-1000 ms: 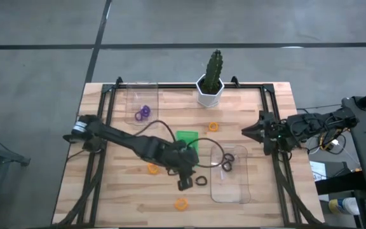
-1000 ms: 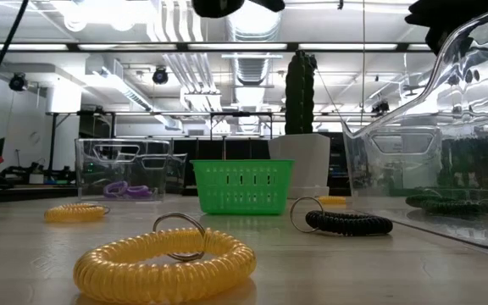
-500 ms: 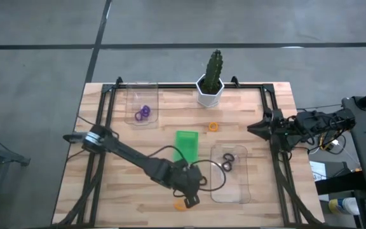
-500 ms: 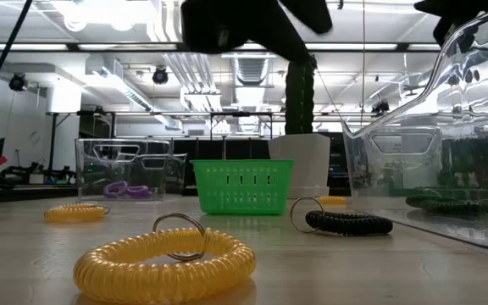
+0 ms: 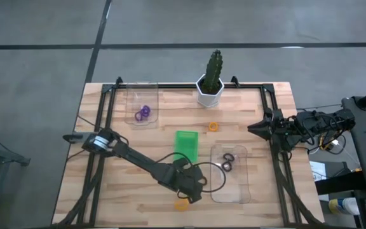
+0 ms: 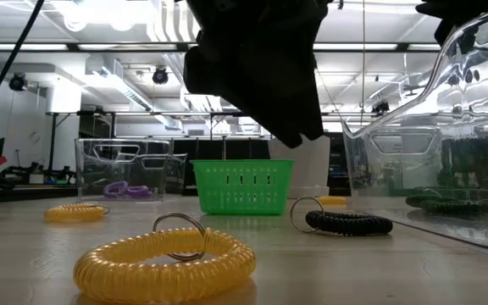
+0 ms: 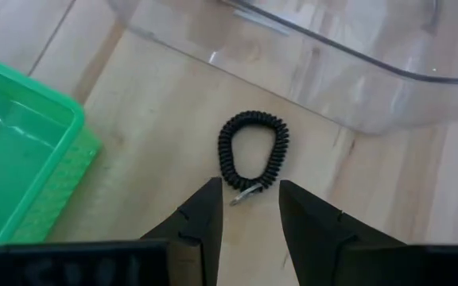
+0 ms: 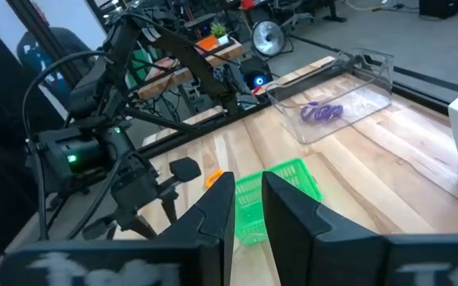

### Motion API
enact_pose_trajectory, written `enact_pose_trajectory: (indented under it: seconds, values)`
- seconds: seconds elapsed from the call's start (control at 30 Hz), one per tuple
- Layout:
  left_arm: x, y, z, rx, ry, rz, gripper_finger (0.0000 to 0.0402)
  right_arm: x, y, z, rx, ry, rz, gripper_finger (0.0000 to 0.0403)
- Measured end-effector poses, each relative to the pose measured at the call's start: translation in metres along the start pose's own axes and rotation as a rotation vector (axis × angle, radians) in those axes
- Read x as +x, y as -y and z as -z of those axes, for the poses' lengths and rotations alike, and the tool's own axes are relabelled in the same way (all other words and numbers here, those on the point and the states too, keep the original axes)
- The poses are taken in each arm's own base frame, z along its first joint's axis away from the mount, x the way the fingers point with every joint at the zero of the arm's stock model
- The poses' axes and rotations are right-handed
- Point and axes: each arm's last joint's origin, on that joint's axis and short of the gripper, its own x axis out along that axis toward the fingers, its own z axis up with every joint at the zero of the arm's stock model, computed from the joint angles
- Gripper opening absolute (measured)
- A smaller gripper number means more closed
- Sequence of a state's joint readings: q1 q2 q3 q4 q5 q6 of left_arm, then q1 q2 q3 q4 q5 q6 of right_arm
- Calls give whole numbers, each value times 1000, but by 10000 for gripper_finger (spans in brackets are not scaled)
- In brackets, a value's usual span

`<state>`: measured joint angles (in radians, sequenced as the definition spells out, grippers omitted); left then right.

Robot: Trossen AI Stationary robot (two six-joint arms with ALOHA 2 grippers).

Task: Sort spring keychains
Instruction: Put the black spring keychain into the bottom transparent bin

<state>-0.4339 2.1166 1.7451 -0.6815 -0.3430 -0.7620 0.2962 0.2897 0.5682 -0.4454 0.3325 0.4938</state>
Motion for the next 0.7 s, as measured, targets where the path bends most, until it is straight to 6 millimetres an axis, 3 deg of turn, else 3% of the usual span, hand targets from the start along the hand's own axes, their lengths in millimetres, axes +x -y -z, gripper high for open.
enact_pose_trajectory:
  seconds: [0.47, 0.7]
  values:
    - [25, -8, 19, -100, 49, -12, 117, 0, 0, 0, 0, 0, 0, 61]
    - [27, -6, 18, -134, 84, 24, 117, 0, 0, 0, -5, 0, 1, 61]
